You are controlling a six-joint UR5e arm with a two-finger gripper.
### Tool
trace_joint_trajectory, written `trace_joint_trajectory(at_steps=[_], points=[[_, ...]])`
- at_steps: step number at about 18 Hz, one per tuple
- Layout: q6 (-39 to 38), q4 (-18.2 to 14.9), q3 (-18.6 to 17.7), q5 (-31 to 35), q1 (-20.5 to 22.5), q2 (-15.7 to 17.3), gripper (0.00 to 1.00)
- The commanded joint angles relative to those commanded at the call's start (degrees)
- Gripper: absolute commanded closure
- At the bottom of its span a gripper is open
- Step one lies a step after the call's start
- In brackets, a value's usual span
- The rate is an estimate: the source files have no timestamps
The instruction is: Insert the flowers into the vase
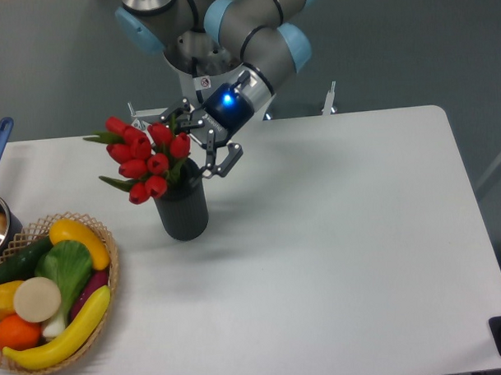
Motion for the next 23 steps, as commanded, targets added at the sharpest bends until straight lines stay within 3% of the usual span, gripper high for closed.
trace_joint_trajectory(at_steps=[6,7,9,12,18,23], points=[[0.17,0.0,1.14,2.88,11.33,5.37,0.0],[0.35,0.09,1.75,6.03,12.31,5.64,0.0],[0.0,-0.18,6.66,21.3,13.28,4.68,0.0],[0.26,-0.18,12.73,35.21,12.85,-0.32,0.0],[-0.26,0.26,21.43,44.36,12.24,-12.71,0.0],[-1.23,0.0,31.28,63.6,3.37,-21.15,0.0]])
